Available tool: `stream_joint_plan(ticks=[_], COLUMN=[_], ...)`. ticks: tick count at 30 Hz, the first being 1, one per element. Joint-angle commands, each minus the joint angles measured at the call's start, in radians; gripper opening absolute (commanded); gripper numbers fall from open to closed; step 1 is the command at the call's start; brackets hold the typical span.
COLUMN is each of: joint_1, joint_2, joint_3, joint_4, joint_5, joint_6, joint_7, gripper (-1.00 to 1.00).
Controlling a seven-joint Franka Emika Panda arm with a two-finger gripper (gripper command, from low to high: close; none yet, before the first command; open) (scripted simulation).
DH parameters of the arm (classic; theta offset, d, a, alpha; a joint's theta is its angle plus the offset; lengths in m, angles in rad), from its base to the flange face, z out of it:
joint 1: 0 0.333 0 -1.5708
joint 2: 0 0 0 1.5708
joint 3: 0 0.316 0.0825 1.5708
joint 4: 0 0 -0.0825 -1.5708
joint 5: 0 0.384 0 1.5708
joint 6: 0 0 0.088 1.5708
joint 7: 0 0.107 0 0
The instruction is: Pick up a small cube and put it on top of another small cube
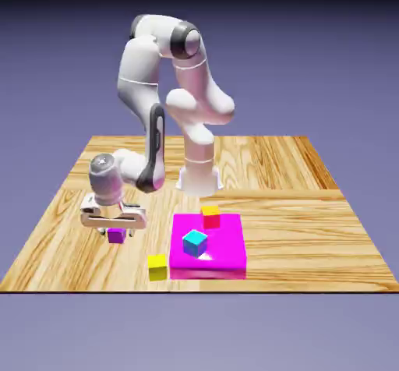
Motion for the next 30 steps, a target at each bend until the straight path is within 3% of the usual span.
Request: stream_joint_plan(ticks=[1,5,23,28,29,30], joint_1=[0.004,0.032,0.384,0.373,0.373,0.373], joint_2=[-0.036,-0.159,-0.163,0.006,0.006,0.006], joint_3=[-0.003,-0.012,0.081,0.061,0.061,0.061], joint_4=[-0.001,0.000,0.160,0.168,0.168,0.168], joint_5=[-0.006,-0.032,-0.209,-0.251,-0.251,-0.251], joint_6=[-0.035,-0.154,-0.195,-0.032,-0.032,-0.032], joint_7=[0.004,-0.011,-0.716,-0.678,-0.678,-0.678], gripper=[-1.00,-1.00,-1.00,-1.00,1.00,1.00])
